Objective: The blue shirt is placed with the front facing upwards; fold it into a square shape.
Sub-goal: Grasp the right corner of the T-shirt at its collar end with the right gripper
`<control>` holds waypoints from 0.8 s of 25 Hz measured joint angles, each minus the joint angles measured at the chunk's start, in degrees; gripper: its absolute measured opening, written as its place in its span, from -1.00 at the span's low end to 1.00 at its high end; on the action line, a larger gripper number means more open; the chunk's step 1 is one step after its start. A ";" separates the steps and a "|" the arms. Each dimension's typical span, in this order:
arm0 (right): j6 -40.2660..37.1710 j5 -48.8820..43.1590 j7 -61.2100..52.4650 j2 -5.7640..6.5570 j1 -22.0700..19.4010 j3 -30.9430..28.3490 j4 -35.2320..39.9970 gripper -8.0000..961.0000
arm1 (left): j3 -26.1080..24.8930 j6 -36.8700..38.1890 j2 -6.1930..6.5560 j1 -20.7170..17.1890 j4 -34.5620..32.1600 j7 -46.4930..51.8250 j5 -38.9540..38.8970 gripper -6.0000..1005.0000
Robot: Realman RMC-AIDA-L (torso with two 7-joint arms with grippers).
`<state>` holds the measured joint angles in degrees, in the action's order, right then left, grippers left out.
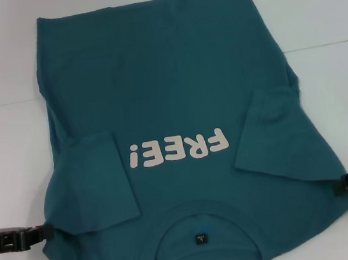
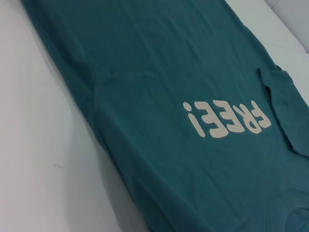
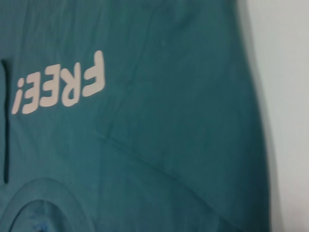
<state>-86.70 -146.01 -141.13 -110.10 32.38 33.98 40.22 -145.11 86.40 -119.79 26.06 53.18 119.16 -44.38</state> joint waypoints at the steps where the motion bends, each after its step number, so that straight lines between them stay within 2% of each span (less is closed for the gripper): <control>1: 0.05 0.02 -0.06 -0.22 0.23 0.00 -0.02 0.59 | 0.00 -0.01 0.00 -0.01 0.00 0.00 0.00 -0.95; 8: 1.59 0.21 -0.08 -1.46 1.43 -0.33 -0.33 0.59 | 0.00 -0.27 0.00 -0.04 0.00 0.00 0.00 -0.95; 20: 4.44 4.73 0.39 -2.44 3.67 -0.32 -3.13 0.58 | 0.00 -0.45 0.10 0.10 0.00 0.02 -0.32 -0.94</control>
<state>-82.27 -141.28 -140.75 -112.54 36.05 33.65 37.09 -145.11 85.95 -119.69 26.16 53.17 119.18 -44.70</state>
